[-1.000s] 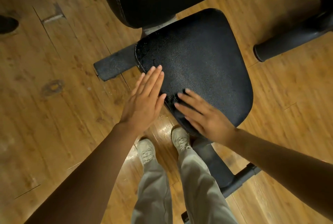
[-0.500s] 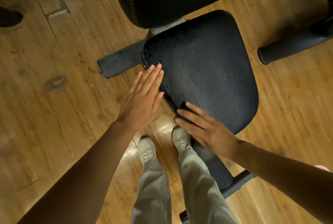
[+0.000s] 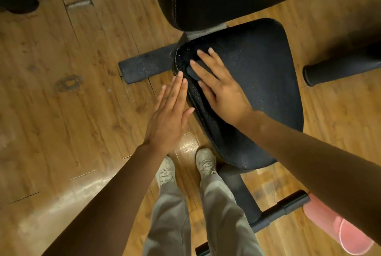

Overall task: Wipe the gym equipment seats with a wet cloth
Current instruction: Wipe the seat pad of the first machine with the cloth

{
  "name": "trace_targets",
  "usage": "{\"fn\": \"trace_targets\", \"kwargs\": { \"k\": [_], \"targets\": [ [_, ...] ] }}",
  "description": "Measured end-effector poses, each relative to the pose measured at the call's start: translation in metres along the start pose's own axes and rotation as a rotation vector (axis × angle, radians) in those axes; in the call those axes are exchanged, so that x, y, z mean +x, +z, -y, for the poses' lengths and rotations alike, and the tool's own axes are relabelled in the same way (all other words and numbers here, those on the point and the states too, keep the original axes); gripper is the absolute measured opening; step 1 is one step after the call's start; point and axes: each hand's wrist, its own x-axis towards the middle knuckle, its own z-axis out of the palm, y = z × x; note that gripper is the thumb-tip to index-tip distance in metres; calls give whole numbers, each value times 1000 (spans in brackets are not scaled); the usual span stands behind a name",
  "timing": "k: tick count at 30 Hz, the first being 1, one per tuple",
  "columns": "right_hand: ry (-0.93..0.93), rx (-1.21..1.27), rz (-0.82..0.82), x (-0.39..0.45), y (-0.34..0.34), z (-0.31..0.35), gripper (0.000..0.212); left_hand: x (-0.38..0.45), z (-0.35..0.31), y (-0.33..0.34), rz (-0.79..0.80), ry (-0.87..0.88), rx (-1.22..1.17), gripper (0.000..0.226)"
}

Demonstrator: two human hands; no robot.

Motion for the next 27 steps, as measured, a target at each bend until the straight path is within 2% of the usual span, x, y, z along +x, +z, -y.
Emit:
{"fn": "trace_targets", "kwargs": {
  "k": [5,8,17,22,24,27],
  "targets": [
    [-249,36,214,-86,-13,2,41,2,2,-2,9,8,-3,63],
    [-331,-5,245,-93,-18,-6,39,2,3,-3,6,10,8,64],
    [-81,-22,-7,34,8,0,40,0,-4,1,-79,-62,32,64],
    [13,-35,-63,49,18,10,41,-2,-5,1,-114,-43,48,59],
    [2,-17,-36,35,19,16,41,-2,-5,1,-133,-28,57,57],
    [-155,5,74,2,10,10,42,-5,-4,0,-149,15,71,54]
  ]
}}
